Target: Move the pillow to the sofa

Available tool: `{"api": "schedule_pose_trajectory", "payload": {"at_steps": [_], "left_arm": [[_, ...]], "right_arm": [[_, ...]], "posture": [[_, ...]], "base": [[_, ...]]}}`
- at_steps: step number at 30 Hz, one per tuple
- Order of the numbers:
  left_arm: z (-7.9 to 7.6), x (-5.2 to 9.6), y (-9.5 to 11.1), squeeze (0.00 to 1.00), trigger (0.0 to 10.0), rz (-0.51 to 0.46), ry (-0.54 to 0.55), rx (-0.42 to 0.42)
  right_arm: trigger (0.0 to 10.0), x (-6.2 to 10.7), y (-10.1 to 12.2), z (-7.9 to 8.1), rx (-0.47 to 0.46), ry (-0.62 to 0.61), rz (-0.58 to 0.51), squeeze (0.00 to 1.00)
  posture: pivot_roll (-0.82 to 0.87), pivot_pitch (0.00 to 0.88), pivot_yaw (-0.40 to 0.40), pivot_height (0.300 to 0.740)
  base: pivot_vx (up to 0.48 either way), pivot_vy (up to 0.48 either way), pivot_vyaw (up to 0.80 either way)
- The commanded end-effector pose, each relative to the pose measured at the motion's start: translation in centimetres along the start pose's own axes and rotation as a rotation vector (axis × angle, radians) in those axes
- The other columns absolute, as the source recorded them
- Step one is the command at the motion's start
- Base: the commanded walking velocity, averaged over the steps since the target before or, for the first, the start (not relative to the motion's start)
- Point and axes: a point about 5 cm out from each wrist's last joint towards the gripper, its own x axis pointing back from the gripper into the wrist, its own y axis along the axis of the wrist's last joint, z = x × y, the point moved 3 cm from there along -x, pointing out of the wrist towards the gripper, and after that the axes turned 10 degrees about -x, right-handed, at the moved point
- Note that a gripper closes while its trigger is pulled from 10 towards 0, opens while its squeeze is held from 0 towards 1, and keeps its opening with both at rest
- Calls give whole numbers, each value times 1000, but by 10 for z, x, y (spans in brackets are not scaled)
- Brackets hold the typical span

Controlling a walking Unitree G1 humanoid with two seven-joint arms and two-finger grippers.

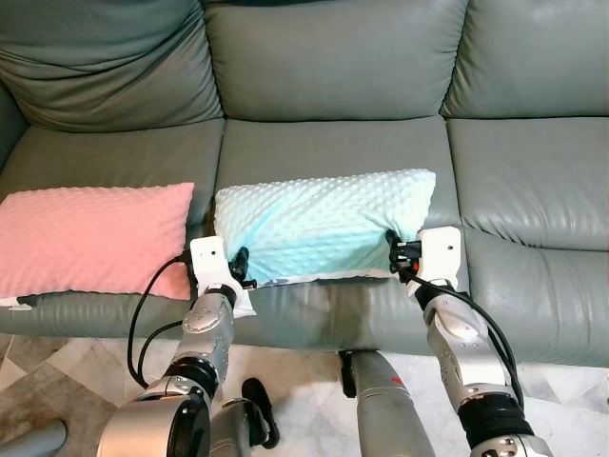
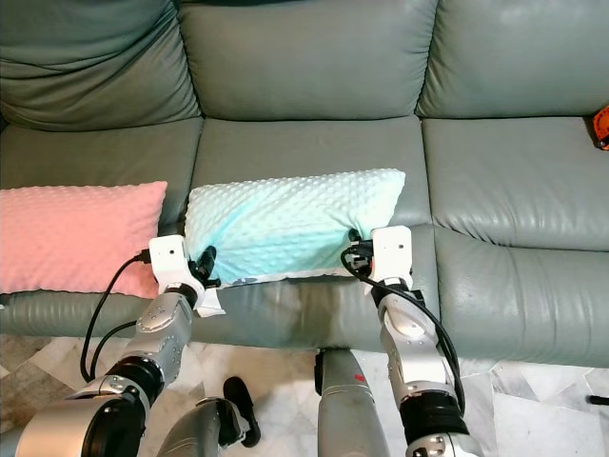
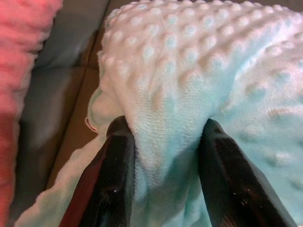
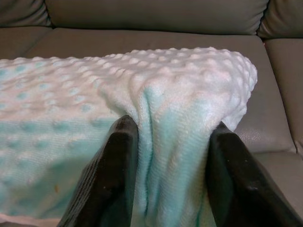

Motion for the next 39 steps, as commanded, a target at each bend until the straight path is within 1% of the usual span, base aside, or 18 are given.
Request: {"api": "schedule_pose_trajectory", "payload": {"at_steps": [1, 7, 9, 14, 17, 18, 22, 24, 26, 27, 28, 29, 31, 35, 37, 39], "left_arm": [[3, 7, -16, 1000, 10000, 49, -10, -5], [7, 4, -10, 1000, 10000, 32, -45, -3], [9, 5, -11, 1000, 10000, 32, -53, 2], [3, 6, -13, 1000, 10000, 41, -81, 5], [-2, 6, -14, 1000, 10000, 42, -93, 14], [-7, 5, -13, 1000, 10000, 39, -110, 31], [-17, 3, -7, 1000, 10000, 29, -146, 31], [-18, 2, -5, 1000, 10000, 22, -161, 36], [-19, 0, 1, 1000, 10000, 8, -180, 39], [-20, -1, 3, 1000, 10000, 1, -187, 42], [-19, -1, 4, 1000, 10000, -1, -198, 41], [-19, -1, 4, 1000, 10000, 0, -199, 40], [-19, 1, 2, 1000, 10000, 4, -226, 40], [-17, 5, -7, 1000, 10000, 20, -258, 36], [-12, 9, -14, 1000, 10000, 34, -247, 38], [-10, 10, -17, 1000, 10000, 42, -231, 46]], "right_arm": [[10000, 6, -5, 3, -13, 7, 17, 1000], [10000, 7, 2, 1, -19, -14, -10, 1000], [10000, 11, 2, -5, -15, -52, -19, 1000], [10000, 15, 1, -11, -25, -86, -18, 1000], [10000, 21, 0, -19, -19, -127, -16, 1000], [10000, 24, -1, -22, -21, -146, -14, 1000], [10000, 39, -6, -36, -25, -217, -9, 1000], [10000, 41, -7, -39, -31, -233, -7, 1000], [10000, 49, -11, -51, -16, -286, 5, 1000], [10000, 50, -12, -54, -15, -300, 5, 1000], [10000, 51, -13, -58, -13, -319, 10, 1000], [10000, 51, -13, -59, -12, -322, 12, 1000], [10000, 51, -11, -64, -5, -344, 13, 1000], [10000, 47, -12, -72, 1, -364, 25, 1000], [10000, 42, -9, -77, -18, -379, 21, 1000], [10000, 39, -8, -79, -20, -377, 21, 1000]], "posture": [[-313, 477, 107, 740], [-302, 428, 125, 740], [-296, 391, 136, 740], [-289, 361, 146, 740], [-289, 329, 158, 740], [-289, 315, 166, 740], [-296, 284, 186, 740], [-297, 279, 189, 740], [-310, 246, 203, 740], [-310, 246, 203, 740], [-317, 226, 206, 740], [-317, 226, 206, 740], [-327, 192, 203, 740], [-331, 136, 187, 740], [-332, 121, 179, 740], [-331, 100, 164, 740]], "base": [[0, 0, 0], [0, 0, 0], [0, 0, 0], [0, 0, 0], [0, 0, 0], [0, 0, 0], [0, 0, 0], [0, 0, 0], [0, 0, 0], [0, 0, 0], [0, 0, 0], [0, 0, 0], [0, 0, 0], [0, 0, 0], [0, 0, 0], [0, 0, 0]]}}
